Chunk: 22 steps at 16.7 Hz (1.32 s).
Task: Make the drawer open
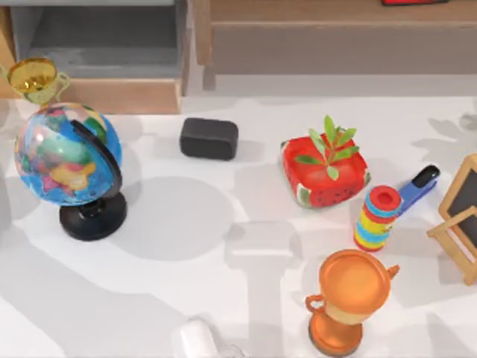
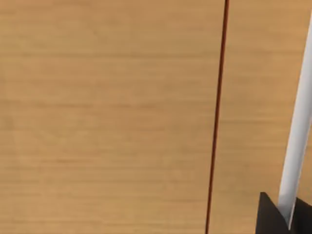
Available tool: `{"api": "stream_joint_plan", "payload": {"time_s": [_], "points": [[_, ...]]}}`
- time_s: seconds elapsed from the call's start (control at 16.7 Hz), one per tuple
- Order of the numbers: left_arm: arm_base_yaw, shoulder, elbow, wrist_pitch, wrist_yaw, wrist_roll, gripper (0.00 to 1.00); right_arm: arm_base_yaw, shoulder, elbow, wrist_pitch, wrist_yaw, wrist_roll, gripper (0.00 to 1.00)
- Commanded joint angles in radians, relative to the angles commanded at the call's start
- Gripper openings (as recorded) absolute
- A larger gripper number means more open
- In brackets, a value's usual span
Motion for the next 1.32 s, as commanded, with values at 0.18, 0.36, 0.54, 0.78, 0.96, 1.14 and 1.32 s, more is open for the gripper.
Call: {"api": "stream_joint_plan", "payload": {"time_s": [0.18,0.36,0.54,0.78,0.96,1.14,1.32], "points": [[0.005,0.006,-0.005,-0.007,0.001,-0.004,0.0,0.0,0.0,0.0,0.0,0.0,0.0,1.0],[0.026,-0.028,-0.071,0.031,0.014,0.001,0.0,0.0,0.0,0.0,0.0,0.0,0.0,1.0],[0.052,-0.076,-0.189,0.087,0.044,-0.002,0.0,0.0,0.0,0.0,0.0,0.0,0.0,1.0],[0.074,-0.118,-0.279,0.139,0.069,-0.002,0.0,0.0,0.0,0.0,0.0,0.0,0.0,1.0],[0.072,-0.112,-0.274,0.135,0.067,-0.002,0.0,0.0,0.0,0.0,0.0,0.0,0.0,1.0],[0.093,-0.126,-0.311,0.154,0.076,-0.001,0.0,0.0,0.0,0.0,0.0,0.0,0.0,1.0],[0.13,-0.168,-0.413,0.209,0.112,0.003,0.0,0.0,0.0,0.0,0.0,0.0,0.0,1.0]]}}
